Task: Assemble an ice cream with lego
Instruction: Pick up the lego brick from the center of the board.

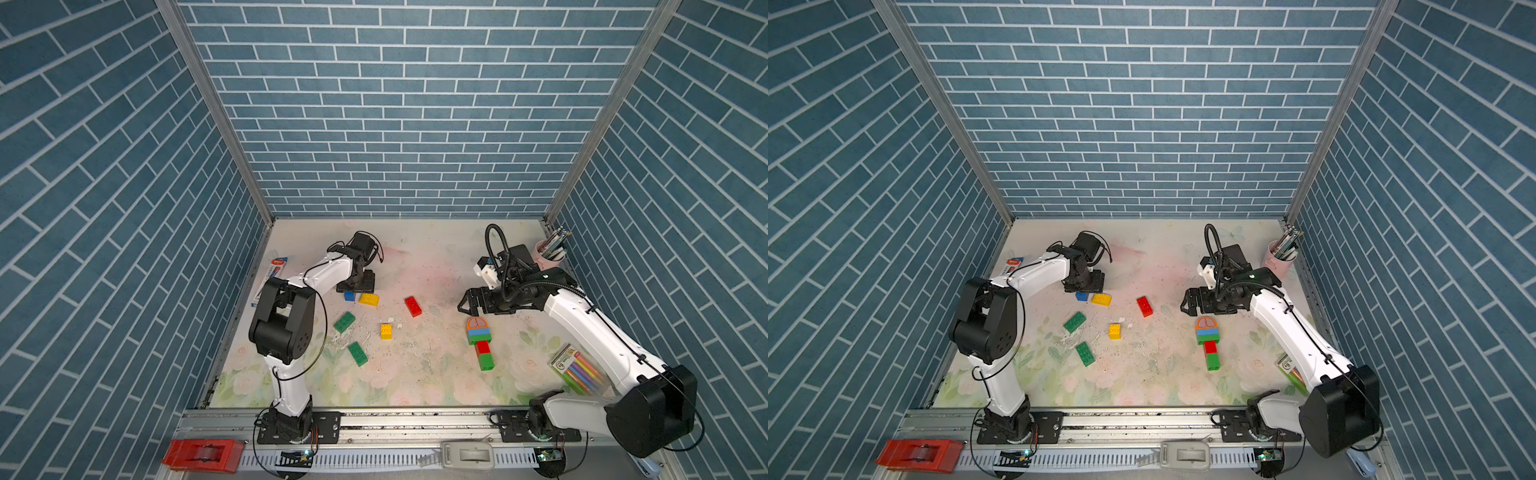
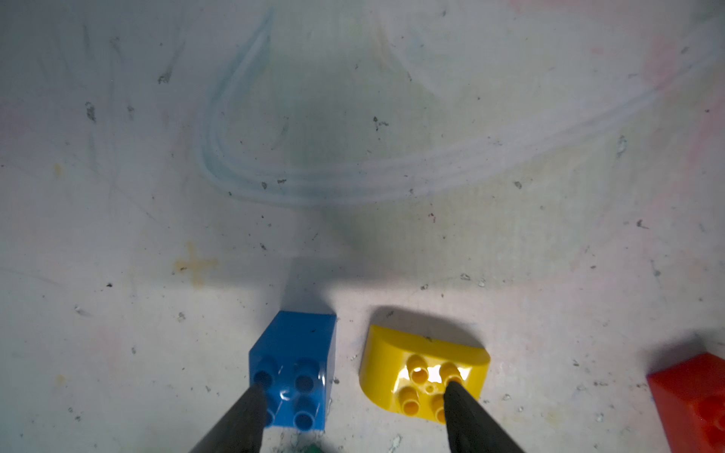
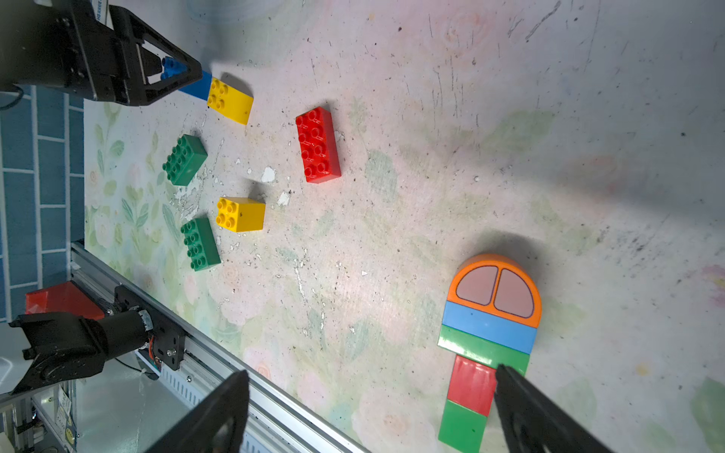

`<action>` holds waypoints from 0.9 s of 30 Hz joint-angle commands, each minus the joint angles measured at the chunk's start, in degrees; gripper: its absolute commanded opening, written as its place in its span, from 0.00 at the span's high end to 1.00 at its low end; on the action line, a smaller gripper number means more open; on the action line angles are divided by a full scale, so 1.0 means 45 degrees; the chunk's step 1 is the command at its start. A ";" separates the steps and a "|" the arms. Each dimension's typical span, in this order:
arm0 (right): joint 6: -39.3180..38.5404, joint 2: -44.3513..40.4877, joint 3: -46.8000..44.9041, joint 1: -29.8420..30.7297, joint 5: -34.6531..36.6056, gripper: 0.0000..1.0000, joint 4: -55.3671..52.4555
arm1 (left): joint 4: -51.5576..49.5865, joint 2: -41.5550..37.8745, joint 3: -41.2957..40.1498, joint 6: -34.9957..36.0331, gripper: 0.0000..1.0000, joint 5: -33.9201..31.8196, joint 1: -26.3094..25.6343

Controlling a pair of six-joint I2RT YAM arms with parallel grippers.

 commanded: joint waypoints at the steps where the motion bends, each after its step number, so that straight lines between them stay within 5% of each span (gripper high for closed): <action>1: -0.0221 0.0081 0.0202 -0.0035 -0.0297 0.02 0.0036 | -0.0049 0.0260 0.0424 0.0383 0.28 -0.0026 0.0390; 11: -0.0224 0.0449 0.0365 -0.0033 -0.0380 0.03 0.0097 | 0.0000 0.0439 0.0177 0.0422 0.32 0.0135 0.0588; 27: -0.0243 0.0513 0.0385 -0.0035 -0.0307 0.05 0.0044 | -0.0508 0.0930 0.0168 0.0152 0.54 0.0107 0.0755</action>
